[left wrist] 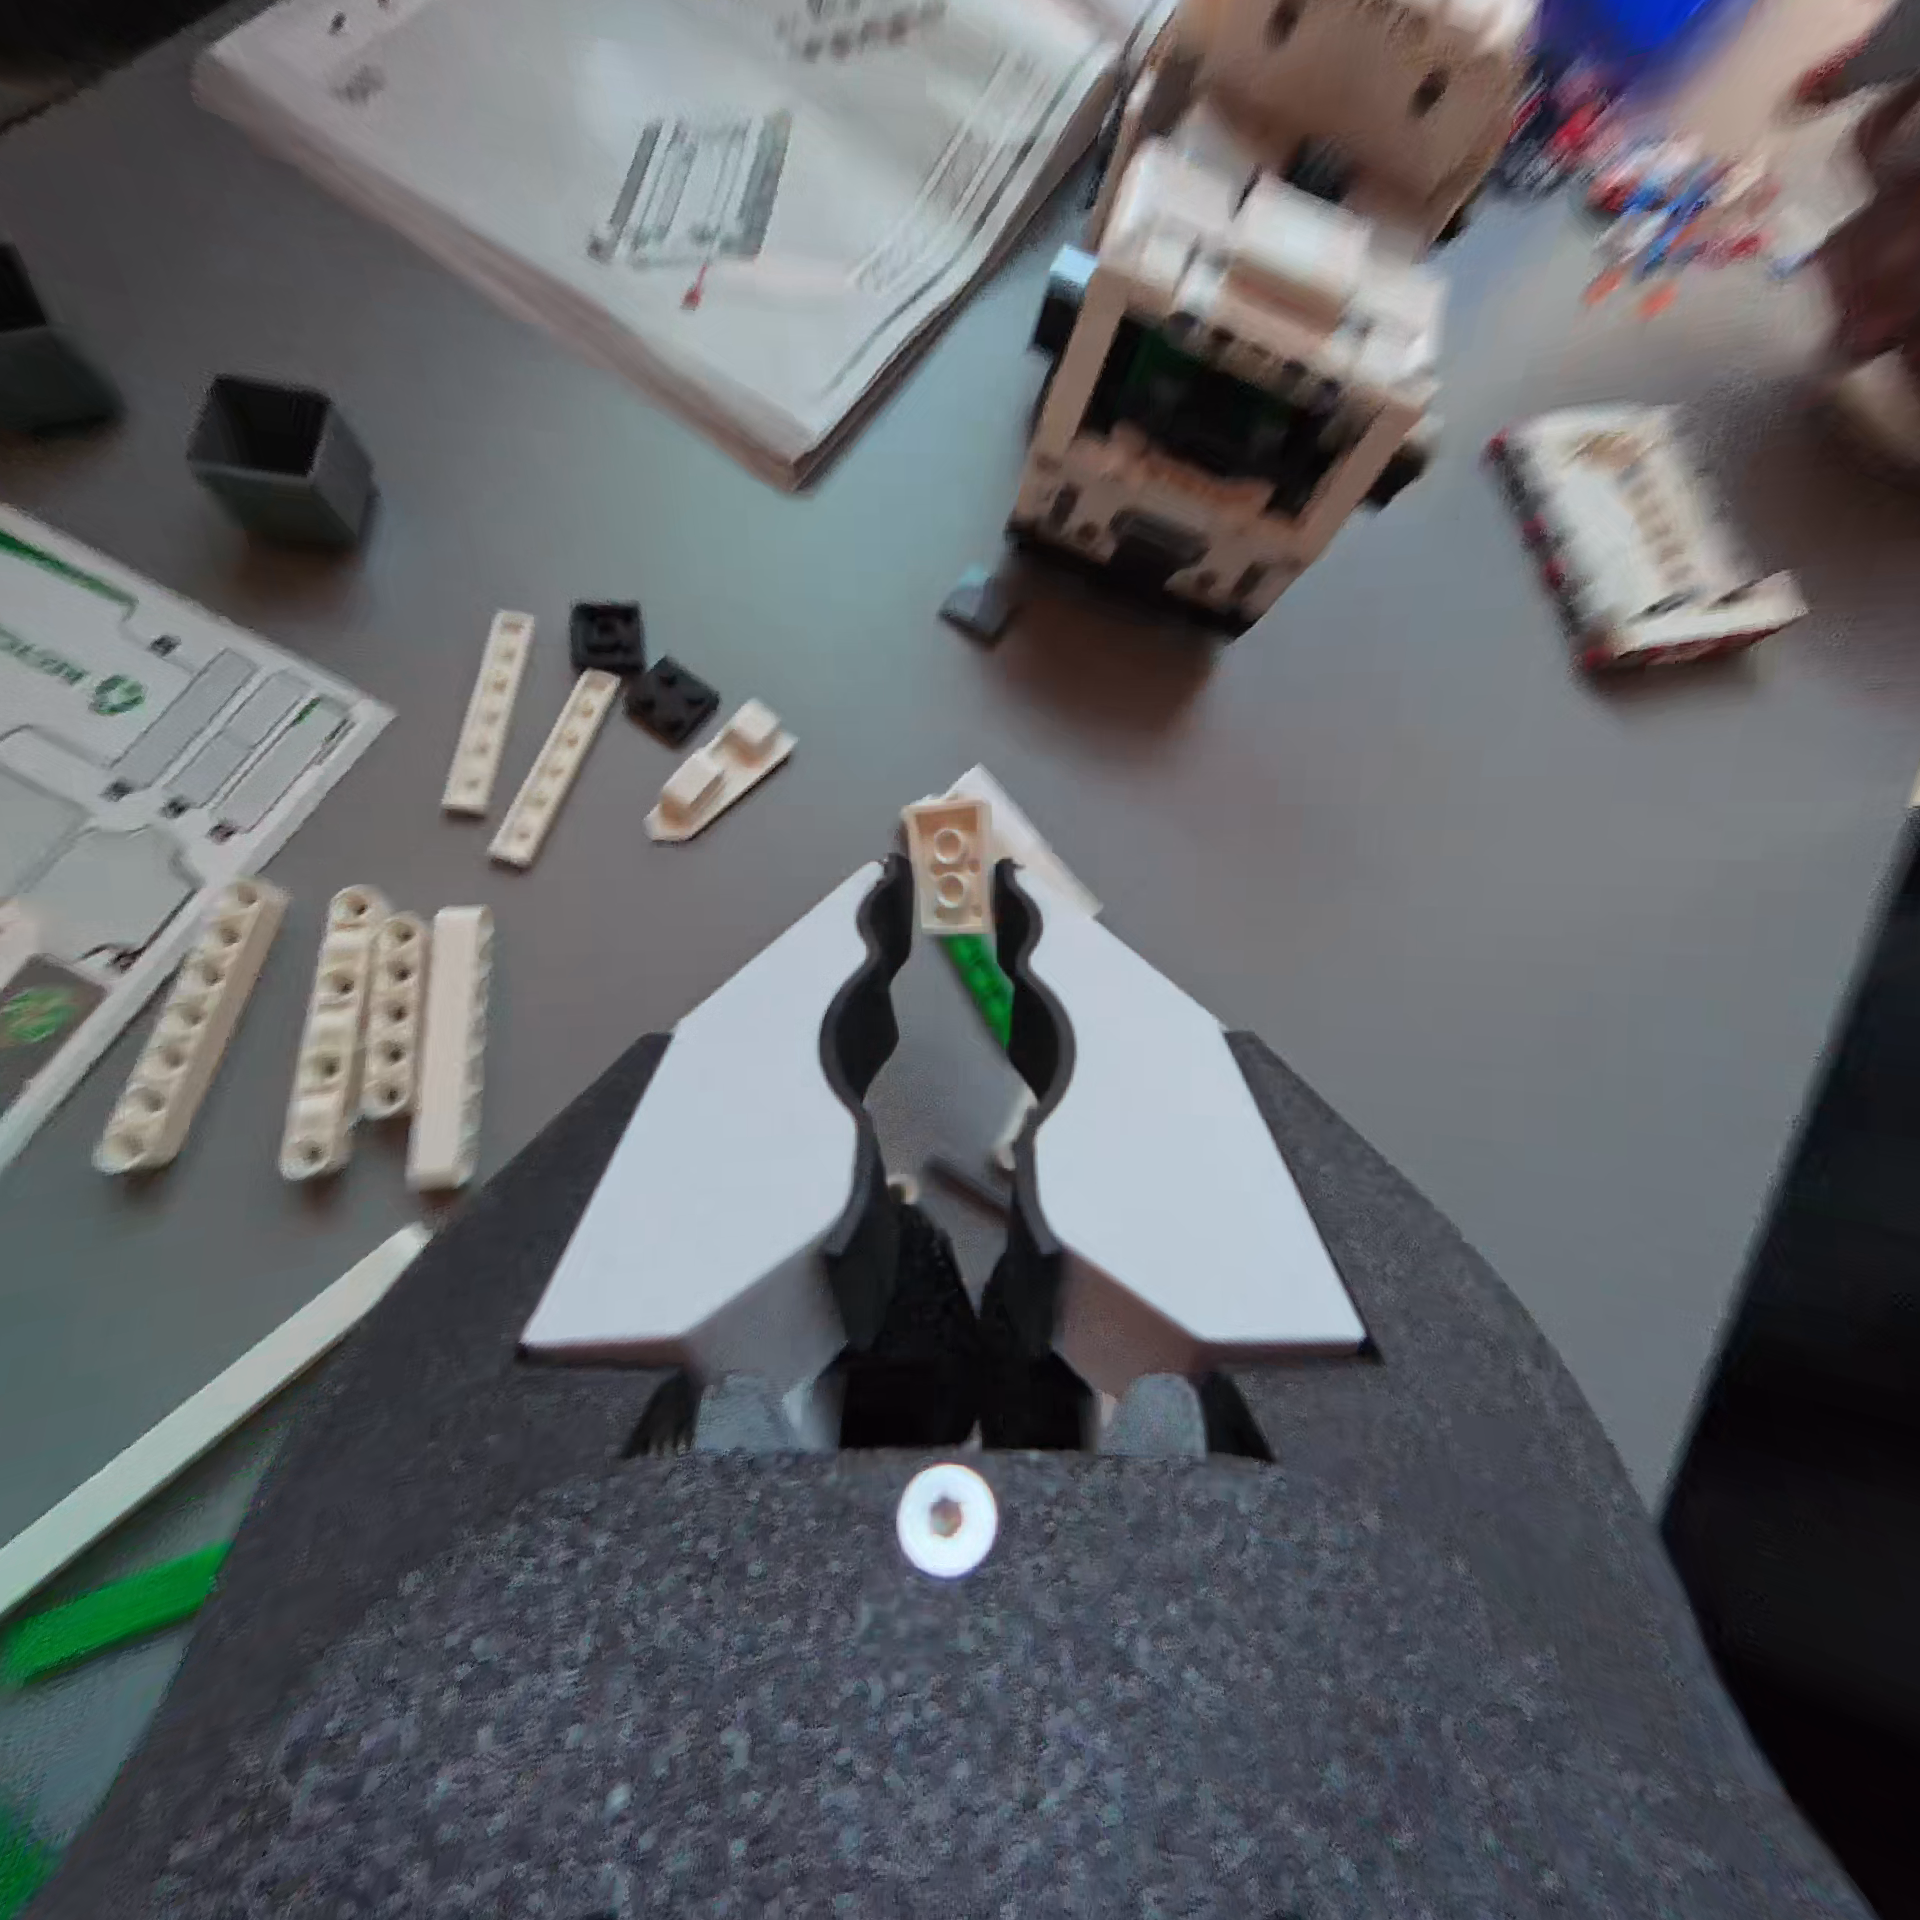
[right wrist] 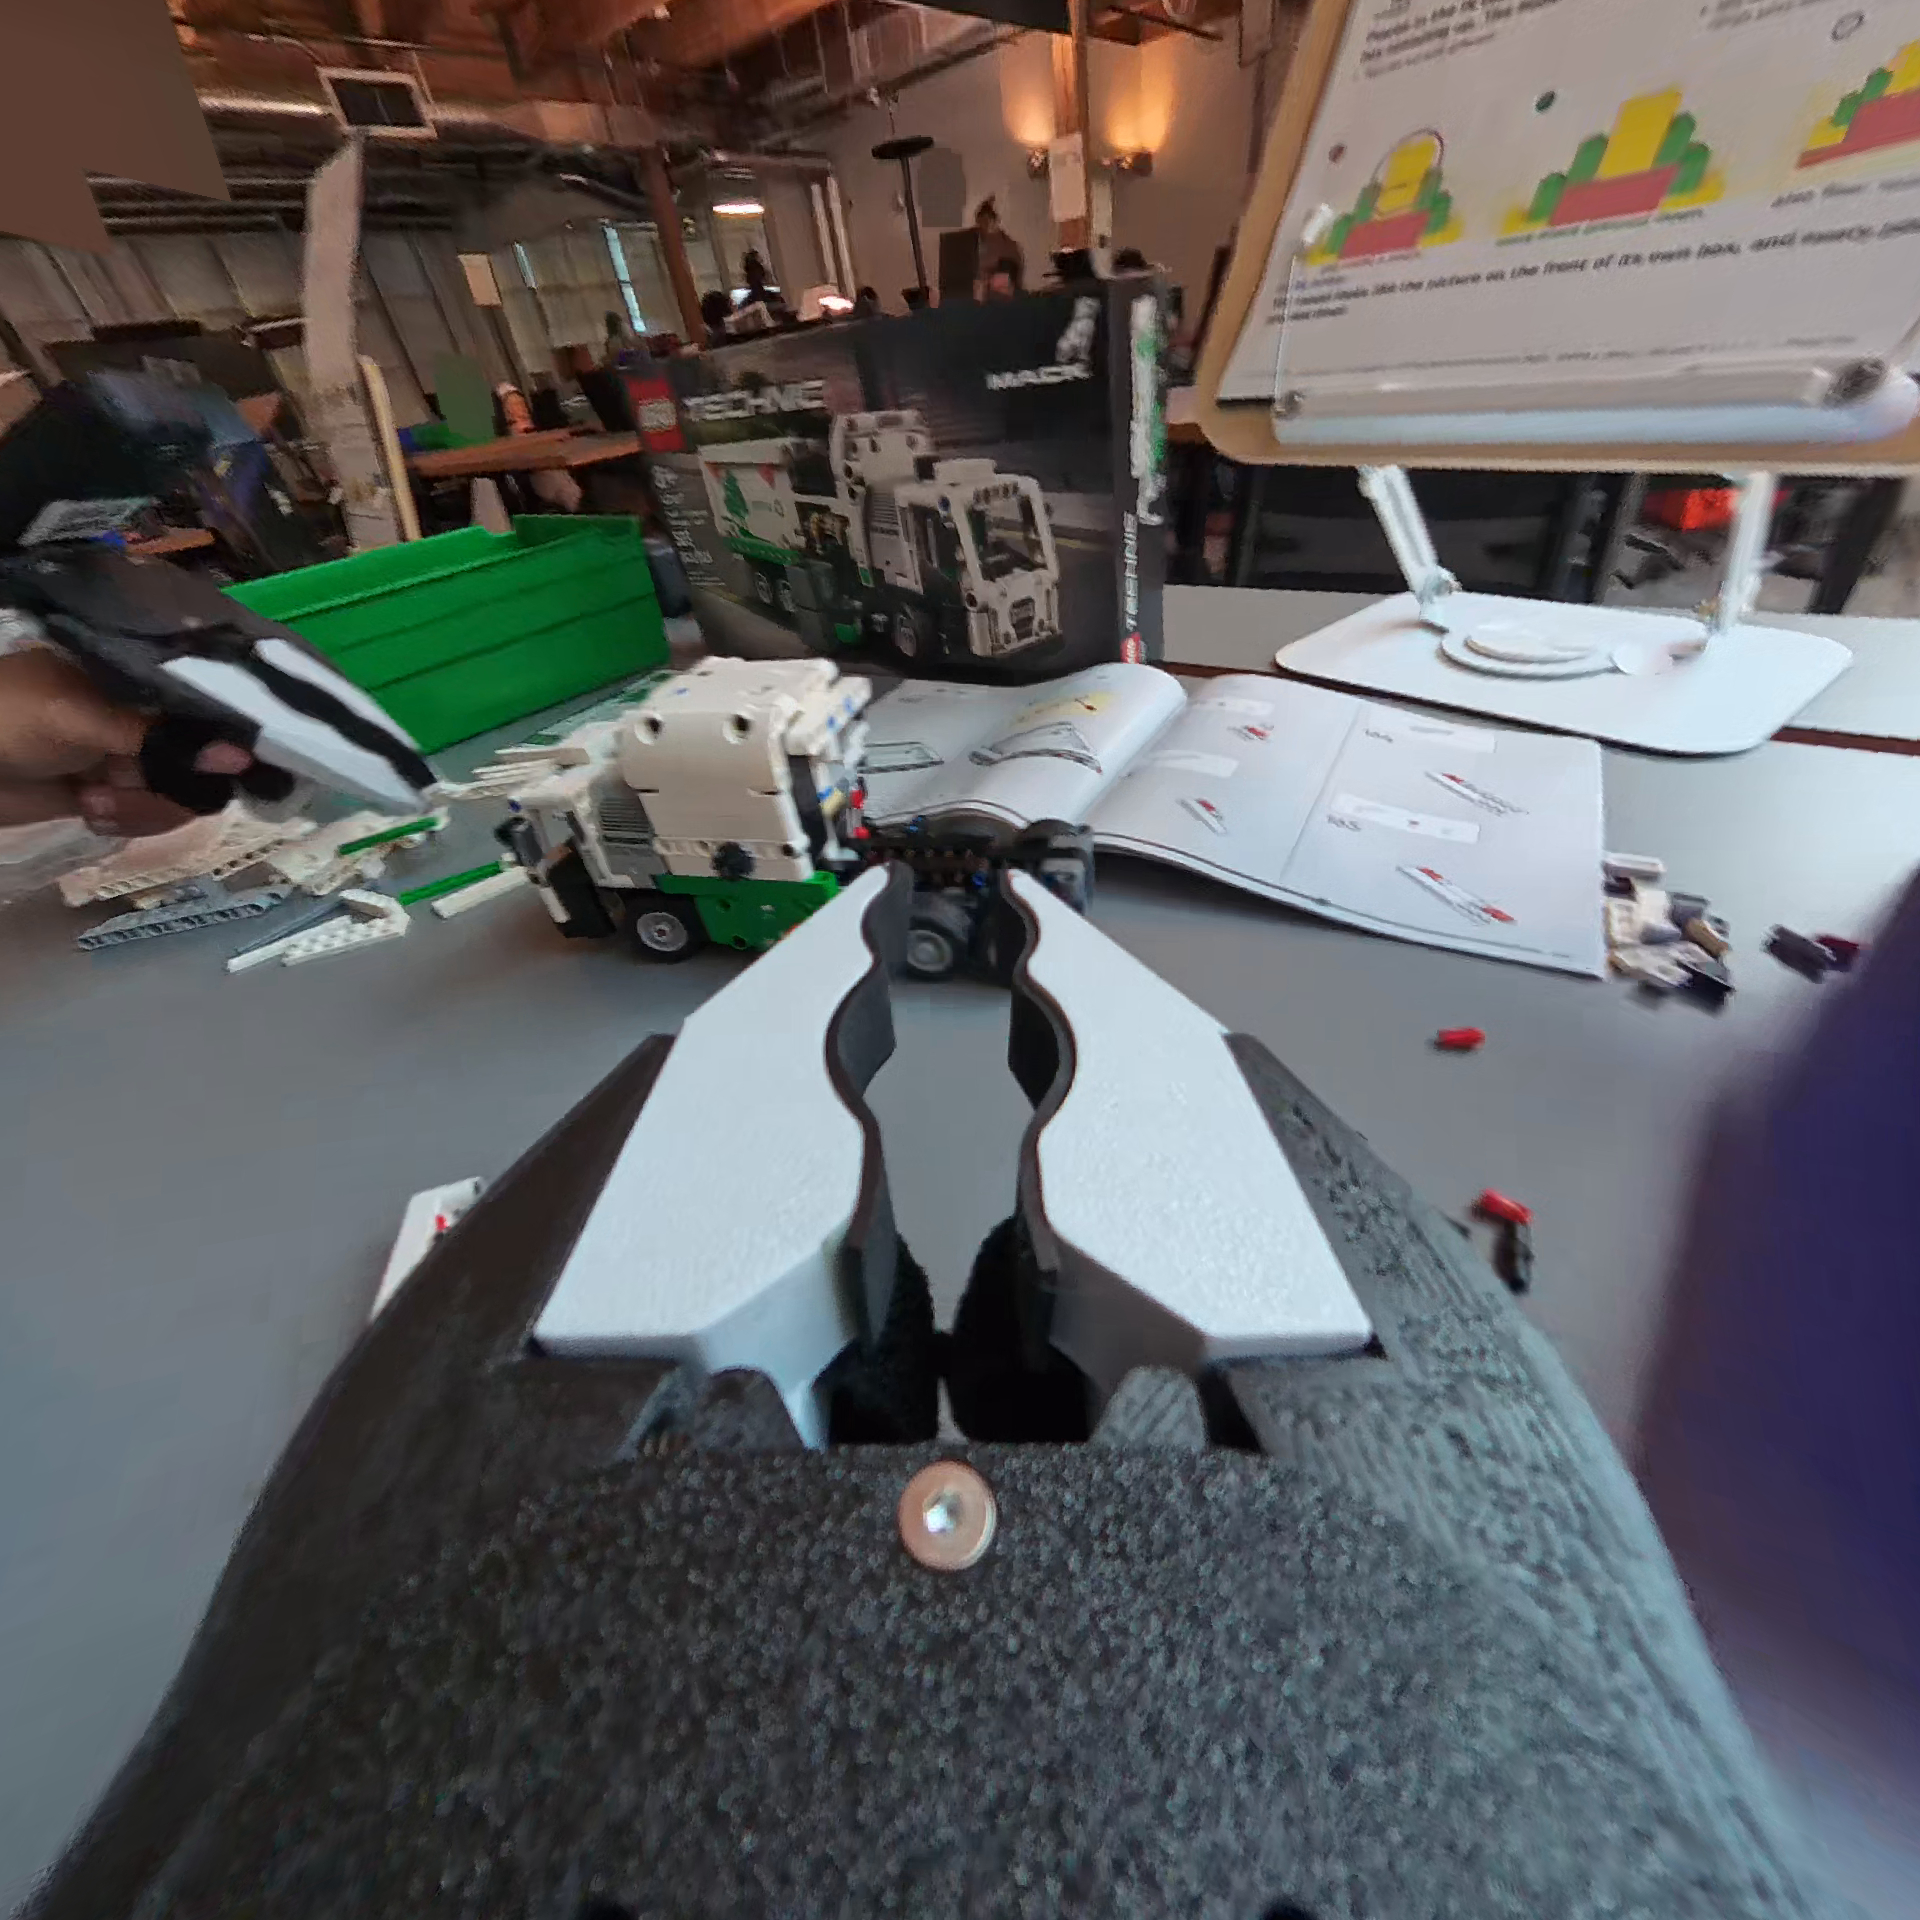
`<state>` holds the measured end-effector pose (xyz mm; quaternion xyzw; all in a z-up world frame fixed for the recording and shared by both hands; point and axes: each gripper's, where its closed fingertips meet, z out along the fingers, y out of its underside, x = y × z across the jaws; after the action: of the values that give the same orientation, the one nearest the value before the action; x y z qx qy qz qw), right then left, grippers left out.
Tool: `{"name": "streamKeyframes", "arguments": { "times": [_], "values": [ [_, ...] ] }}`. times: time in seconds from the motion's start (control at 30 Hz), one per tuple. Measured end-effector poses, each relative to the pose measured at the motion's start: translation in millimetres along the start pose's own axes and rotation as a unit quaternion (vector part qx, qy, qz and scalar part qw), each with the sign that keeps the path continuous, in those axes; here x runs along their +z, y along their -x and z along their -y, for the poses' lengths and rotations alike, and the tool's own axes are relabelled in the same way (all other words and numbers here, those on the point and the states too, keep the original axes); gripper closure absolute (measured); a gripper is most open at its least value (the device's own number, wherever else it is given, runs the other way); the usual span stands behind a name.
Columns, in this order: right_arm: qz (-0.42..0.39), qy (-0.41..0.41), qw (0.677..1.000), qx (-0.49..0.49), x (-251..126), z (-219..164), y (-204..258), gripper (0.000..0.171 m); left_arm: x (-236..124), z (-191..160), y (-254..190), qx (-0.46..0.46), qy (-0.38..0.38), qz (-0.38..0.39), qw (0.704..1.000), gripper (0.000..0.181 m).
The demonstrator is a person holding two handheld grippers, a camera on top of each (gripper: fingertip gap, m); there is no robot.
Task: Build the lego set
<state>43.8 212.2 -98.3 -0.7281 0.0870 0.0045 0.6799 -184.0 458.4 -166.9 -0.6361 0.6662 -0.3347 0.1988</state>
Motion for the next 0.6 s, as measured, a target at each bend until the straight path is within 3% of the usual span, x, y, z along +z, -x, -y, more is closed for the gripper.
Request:
{"name": "streamKeyframes", "arguments": {
  "times": [0.03, 0.13, 0.2, 0.3, 0.37, 0.47, 0.6],
  "values": [
    [0.030, 0.002, 0.999, -0.016, 4, 4, 16, 0.155, -3, 15, -16, -0.025, -0.042, -0.050, 0.998, 0.167],
    [0.127, 0.024, 0.985, -0.118, 20, 13, 73, 0.152, -18, 57, -66, -0.097, -0.141, -0.213, 0.962, 0.168],
    [0.198, 0.049, 0.964, -0.171, 31, 11, 114, 0.151, -26, 80, -94, -0.160, -0.183, -0.318, 0.916, 0.168],
    [0.301, 0.027, 0.933, -0.195, 42, 21, 170, 0.151, -29, 97, -128, -0.242, -0.188, -0.458, 0.834, 0.168],
    [0.341, 0.000, 0.917, -0.205, 47, 33, 189, 0.151, -26, 100, -145, -0.255, -0.175, -0.509, 0.803, 0.168],
    [0.390, 0.015, 0.898, -0.201, 54, 37, 200, 0.152, -21, 97, -168, -0.252, -0.141, -0.550, 0.784, 0.168],
    [0.471, 0.090, 0.865, -0.147, 52, 20, 212, 0.150, -17, 85, -191, -0.204, -0.095, -0.557, 0.799, 0.168]
  ]
}}
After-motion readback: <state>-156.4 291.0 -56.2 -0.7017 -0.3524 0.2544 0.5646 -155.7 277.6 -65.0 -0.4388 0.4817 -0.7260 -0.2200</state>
